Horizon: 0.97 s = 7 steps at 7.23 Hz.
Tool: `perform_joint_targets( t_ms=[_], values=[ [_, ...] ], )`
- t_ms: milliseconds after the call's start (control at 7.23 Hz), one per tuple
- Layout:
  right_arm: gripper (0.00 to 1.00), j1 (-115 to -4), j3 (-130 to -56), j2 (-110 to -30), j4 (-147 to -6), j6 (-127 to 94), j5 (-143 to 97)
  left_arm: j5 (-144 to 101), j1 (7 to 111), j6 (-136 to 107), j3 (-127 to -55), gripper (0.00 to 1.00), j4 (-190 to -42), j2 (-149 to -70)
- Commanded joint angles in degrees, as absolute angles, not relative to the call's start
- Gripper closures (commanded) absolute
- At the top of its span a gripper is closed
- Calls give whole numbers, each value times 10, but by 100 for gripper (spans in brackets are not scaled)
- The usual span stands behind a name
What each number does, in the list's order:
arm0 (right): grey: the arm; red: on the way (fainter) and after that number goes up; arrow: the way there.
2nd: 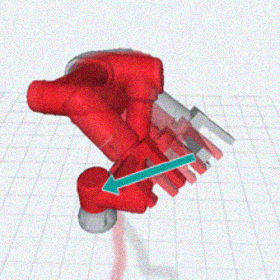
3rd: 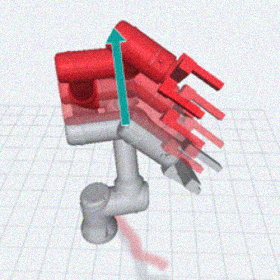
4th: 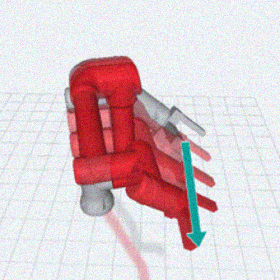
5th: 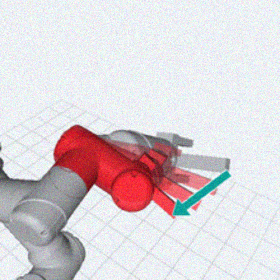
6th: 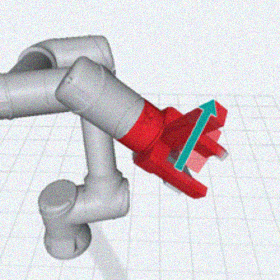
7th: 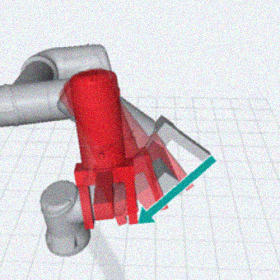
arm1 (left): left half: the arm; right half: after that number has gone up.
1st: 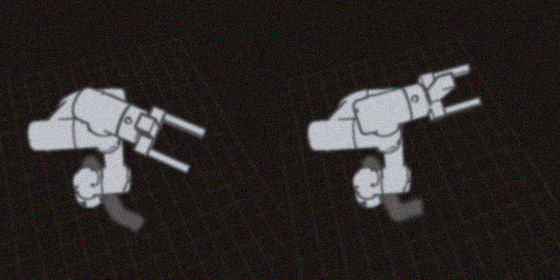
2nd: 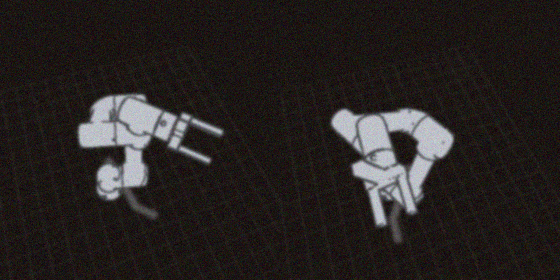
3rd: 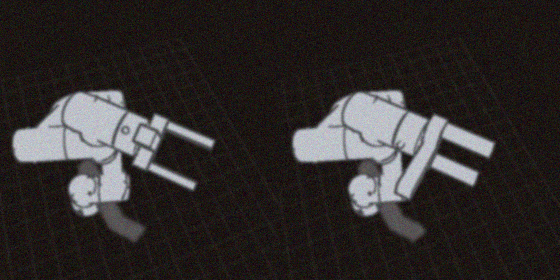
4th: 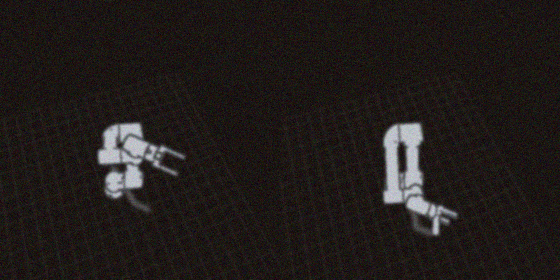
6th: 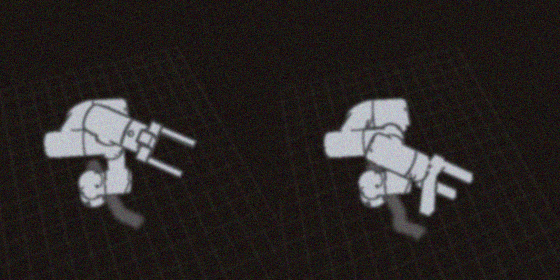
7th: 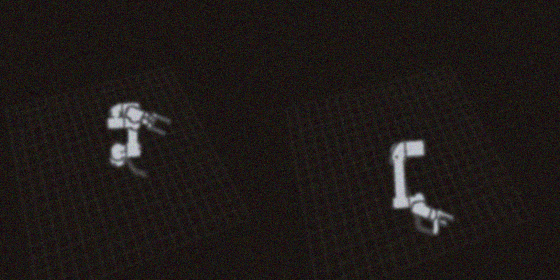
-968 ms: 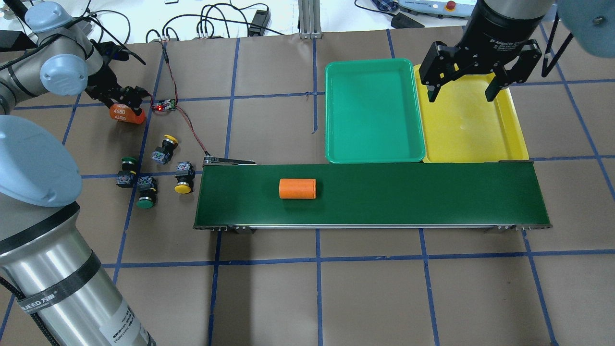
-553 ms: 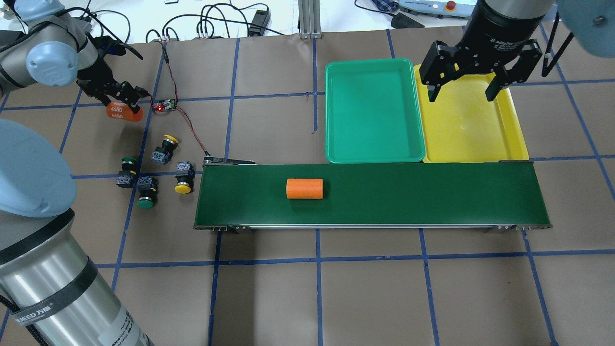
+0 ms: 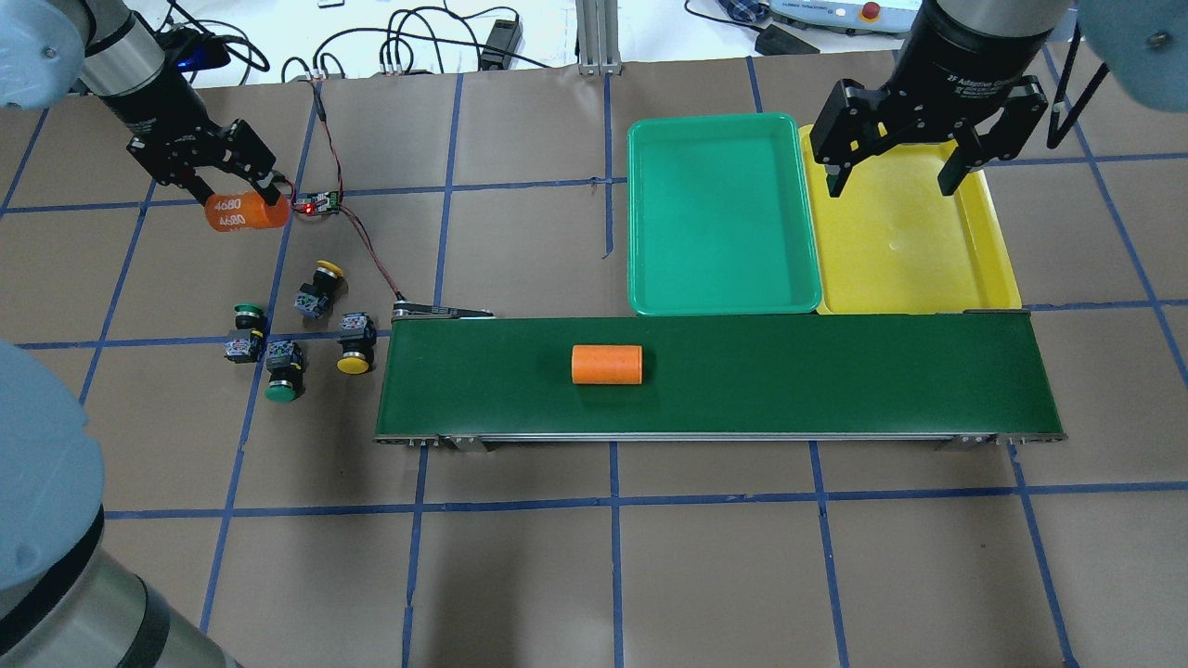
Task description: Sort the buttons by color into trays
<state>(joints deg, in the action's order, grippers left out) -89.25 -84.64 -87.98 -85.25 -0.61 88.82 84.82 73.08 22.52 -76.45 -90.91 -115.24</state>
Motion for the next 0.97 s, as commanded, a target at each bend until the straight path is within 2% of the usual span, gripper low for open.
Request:
perform_joint_targets(
  t_ms=[0,415,829],
  values=[
    [0,-893,-846,-880,-853,-6,889,843,780,151,-870,100,-876,-1080],
    [0,-892,-847,-880,-853,-6,889,847,840,85,-1033,100,-706,-1026],
    [0,-893,-846,-880,-853,-6,889,846,855,87,-1088,100,-683,-1002]
  ],
)
